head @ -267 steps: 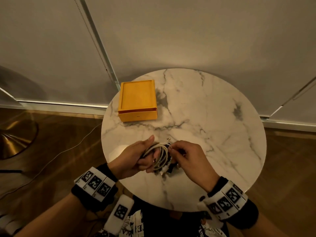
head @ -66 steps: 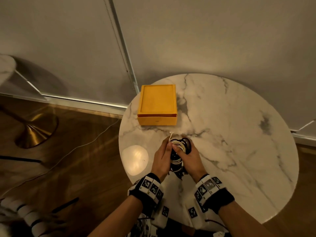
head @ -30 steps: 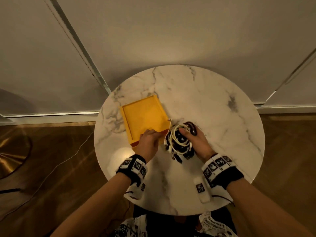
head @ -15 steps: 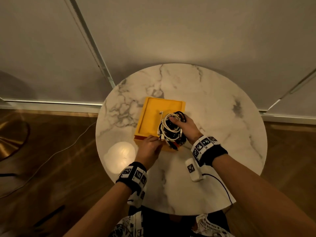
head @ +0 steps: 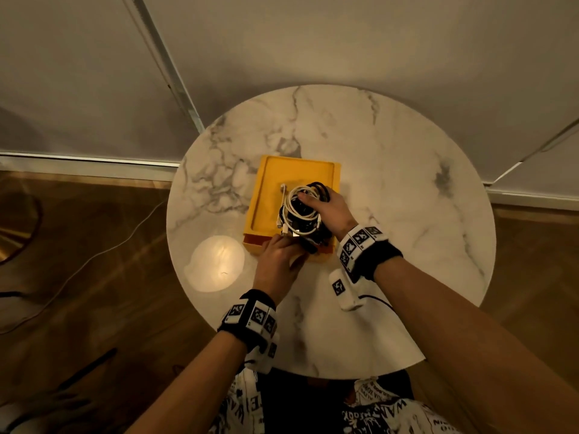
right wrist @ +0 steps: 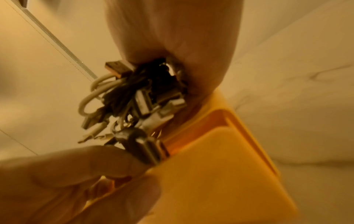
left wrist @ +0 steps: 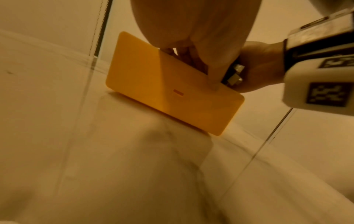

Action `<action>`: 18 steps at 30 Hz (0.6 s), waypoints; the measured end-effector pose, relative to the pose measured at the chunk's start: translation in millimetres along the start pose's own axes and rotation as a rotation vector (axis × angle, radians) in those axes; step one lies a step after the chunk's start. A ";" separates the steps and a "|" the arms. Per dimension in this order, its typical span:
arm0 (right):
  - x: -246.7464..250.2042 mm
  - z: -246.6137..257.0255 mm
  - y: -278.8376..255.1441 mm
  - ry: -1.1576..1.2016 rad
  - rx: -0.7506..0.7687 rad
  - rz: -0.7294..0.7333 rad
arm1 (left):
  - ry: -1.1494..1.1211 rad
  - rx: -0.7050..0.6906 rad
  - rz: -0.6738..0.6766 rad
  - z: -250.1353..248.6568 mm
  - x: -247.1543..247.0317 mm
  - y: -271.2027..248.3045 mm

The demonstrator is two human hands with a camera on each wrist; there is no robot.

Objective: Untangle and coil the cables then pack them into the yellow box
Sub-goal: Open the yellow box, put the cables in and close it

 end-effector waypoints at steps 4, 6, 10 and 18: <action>-2.6 -1.4 3.9 -0.066 0.012 -0.024 | -0.023 -0.001 0.024 -10.7 -2.6 -15.1; -4.8 -1.8 4.2 -0.060 0.022 -0.041 | -0.020 0.000 0.024 -14.4 -1.0 -26.7; -6.3 -0.2 2.8 -0.053 0.033 -0.061 | -0.066 0.013 0.034 -19.8 2.6 -40.9; -2.6 2.0 -0.8 -0.090 0.001 -0.011 | -0.085 0.056 0.108 -27.1 5.0 -63.1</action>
Point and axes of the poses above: each hand's wrist, its own y-axis towards the middle knuckle, its own x-axis out of the back of the hand, z = x × y, the point moved 1 cm from there along y, towards the middle knuckle, and after that the axes turned 6 degrees about -x, right-handed, at the moved point
